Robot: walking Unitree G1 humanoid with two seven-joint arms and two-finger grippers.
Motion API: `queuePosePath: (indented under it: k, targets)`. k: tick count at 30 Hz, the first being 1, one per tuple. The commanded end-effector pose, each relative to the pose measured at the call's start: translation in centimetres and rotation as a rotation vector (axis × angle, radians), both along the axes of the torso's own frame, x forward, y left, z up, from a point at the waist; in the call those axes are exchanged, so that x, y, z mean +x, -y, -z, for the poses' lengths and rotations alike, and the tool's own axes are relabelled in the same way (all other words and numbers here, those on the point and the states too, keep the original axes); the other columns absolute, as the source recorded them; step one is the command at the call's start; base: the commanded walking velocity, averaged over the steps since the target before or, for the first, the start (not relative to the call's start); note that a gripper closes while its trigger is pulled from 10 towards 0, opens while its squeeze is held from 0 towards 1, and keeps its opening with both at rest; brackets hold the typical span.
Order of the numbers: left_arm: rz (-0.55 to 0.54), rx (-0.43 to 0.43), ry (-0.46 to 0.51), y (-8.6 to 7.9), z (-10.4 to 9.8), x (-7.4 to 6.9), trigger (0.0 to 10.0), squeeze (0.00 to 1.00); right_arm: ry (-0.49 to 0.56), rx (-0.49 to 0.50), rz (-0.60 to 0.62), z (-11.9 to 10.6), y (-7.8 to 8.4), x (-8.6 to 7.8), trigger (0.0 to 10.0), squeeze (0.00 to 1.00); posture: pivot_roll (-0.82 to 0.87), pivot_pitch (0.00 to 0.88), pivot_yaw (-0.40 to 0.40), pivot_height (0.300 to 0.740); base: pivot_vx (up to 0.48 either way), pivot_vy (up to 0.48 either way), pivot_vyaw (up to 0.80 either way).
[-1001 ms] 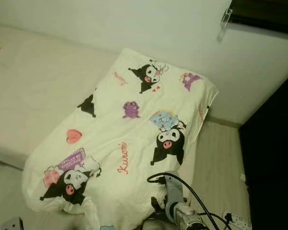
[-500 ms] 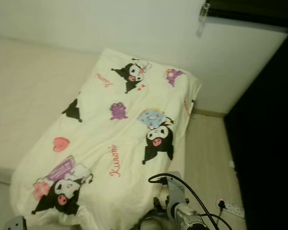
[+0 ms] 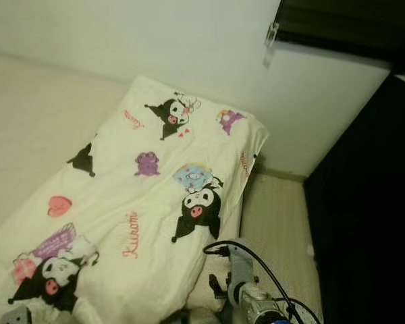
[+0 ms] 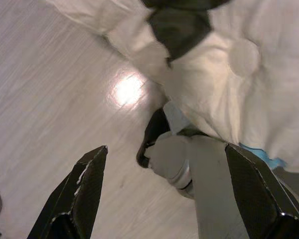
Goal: Clean up the room
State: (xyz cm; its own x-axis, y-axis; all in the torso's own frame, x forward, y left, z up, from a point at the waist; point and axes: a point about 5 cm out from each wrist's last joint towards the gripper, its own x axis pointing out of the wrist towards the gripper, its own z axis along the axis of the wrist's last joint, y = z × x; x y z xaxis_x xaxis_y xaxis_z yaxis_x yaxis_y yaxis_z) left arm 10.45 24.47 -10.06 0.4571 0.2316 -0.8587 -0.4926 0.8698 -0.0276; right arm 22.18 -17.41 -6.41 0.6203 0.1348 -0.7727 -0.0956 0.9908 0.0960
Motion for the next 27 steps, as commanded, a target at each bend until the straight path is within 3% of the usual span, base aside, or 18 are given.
queuePosePath:
  k: [1, 4, 27]
  targets:
    - [0.007, -0.027, -0.021, 0.70, 0.35, -0.56, 10.0, 0.00, -0.031, -0.018, -0.001, 0.39, 0.42, -0.67, 10.0, 0.00, -0.13, 0.000, 0.029, 0.740, 0.000, -0.480, 0.00]
    - [0.010, -0.025, -0.022, 0.73, 0.34, -0.51, 10.0, 0.00, -0.036, -0.021, -0.006, 0.43, 0.41, -0.73, 10.0, 0.00, -0.13, 0.000, 0.030, 0.740, 0.000, -0.480, 0.00]
    - [-0.015, -0.028, -0.041, 0.91, 0.49, -0.76, 10.0, 0.00, -0.057, -0.026, -0.008, 0.67, 0.53, -1.14, 10.0, 0.00, -0.14, 0.007, 0.027, 0.740, 0.000, 0.000, 0.00]
